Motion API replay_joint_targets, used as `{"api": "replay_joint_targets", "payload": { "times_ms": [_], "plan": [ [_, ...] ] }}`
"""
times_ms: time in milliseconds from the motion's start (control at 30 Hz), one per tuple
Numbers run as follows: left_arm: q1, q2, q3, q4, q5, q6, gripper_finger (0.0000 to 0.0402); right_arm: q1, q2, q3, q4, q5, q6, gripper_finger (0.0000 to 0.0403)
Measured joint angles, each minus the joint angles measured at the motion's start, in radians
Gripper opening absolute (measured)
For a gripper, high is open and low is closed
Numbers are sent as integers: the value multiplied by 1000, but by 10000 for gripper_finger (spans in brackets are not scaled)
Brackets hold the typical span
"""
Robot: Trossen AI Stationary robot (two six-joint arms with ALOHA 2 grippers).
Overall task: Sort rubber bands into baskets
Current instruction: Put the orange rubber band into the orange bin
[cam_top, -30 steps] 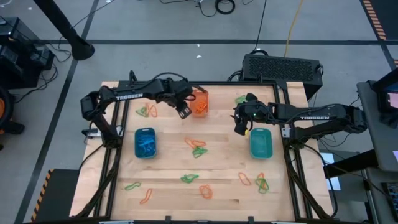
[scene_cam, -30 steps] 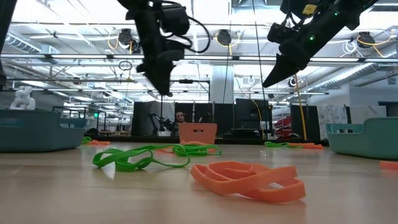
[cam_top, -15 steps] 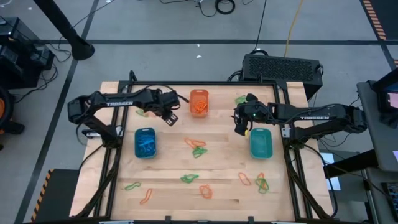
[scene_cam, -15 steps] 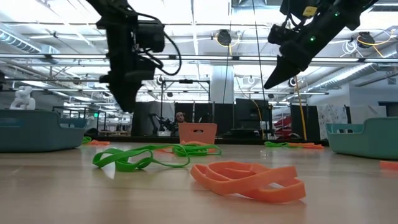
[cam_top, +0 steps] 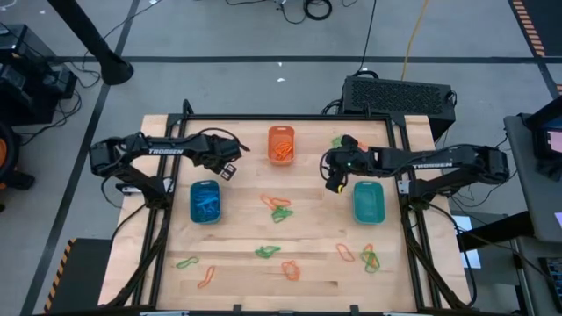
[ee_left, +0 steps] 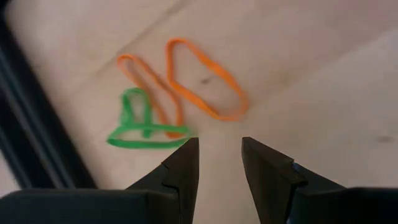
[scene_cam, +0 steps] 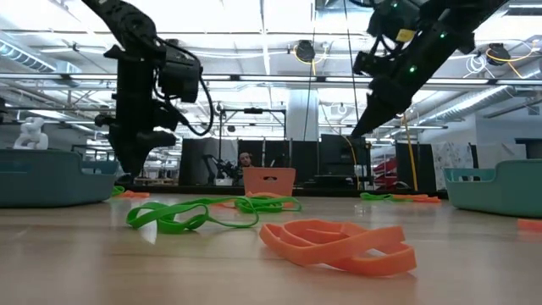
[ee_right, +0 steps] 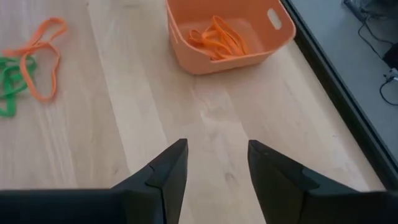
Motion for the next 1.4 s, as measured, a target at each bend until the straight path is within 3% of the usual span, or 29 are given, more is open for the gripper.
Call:
{"api": "replay_joint_targets", "payload": {
  "times_ms": [200, 533, 867, 1167, 1400],
  "plan": [
    [85, 0, -37, 59, -21, 44, 129, 0, 75, 0, 87, 0, -42, 160],
    [202, 0, -64, 216, 96, 133, 129, 0, 85, 0, 100, 0, -62, 160],
    [160, 1, -64, 242, 187, 129, 129, 0, 85, 0, 99, 0, -77, 160],
    [140, 2, -70, 260, 183, 129, 129, 0, 85, 0, 99, 0, -77, 160],
    [140, 2, -162, 370, 185, 105, 129, 0, 85, 0, 99, 0, -77, 160]
  ]
}}
